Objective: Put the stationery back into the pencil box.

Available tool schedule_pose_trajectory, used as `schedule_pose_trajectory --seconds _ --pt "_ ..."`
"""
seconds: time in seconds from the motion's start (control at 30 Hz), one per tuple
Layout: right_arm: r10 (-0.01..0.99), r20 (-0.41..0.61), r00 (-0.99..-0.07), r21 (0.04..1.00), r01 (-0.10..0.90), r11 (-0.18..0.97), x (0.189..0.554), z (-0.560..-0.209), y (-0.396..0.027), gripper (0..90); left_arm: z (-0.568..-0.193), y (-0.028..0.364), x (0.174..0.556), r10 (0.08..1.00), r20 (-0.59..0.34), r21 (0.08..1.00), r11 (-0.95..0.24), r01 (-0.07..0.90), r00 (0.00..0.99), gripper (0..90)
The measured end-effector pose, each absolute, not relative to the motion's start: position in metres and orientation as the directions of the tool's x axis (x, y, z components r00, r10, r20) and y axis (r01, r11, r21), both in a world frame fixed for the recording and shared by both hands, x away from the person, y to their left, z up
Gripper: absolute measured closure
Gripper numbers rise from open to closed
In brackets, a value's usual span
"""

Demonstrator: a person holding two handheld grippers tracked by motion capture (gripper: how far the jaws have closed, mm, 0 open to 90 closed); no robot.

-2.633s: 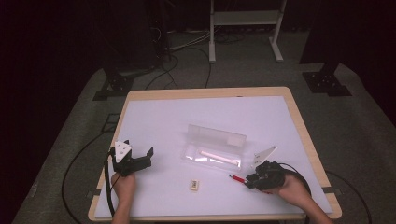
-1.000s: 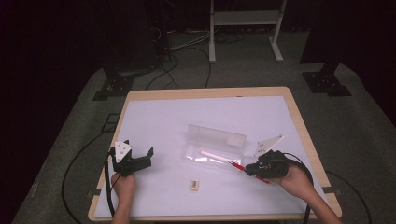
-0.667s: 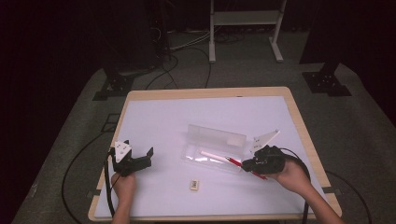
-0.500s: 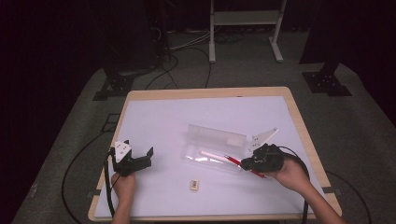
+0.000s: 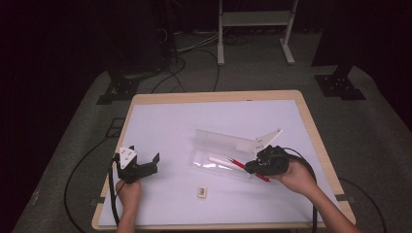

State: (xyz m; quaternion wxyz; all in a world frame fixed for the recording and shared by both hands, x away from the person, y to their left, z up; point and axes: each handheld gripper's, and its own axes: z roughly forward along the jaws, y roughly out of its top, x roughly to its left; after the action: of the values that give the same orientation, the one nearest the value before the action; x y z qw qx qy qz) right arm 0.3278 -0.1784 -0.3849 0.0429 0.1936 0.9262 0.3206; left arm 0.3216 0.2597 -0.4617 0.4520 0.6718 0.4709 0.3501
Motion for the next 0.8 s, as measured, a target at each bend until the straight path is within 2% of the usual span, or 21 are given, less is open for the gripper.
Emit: schedule_pose_trajectory --seconds 0.8 --pt "0.359 0.011 -0.933 0.592 0.296 0.750 0.339 -0.373 -0.152 78.9 -0.462 0.260 0.322 0.949 0.043 0.937 -0.146 0.316 0.311 0.0"
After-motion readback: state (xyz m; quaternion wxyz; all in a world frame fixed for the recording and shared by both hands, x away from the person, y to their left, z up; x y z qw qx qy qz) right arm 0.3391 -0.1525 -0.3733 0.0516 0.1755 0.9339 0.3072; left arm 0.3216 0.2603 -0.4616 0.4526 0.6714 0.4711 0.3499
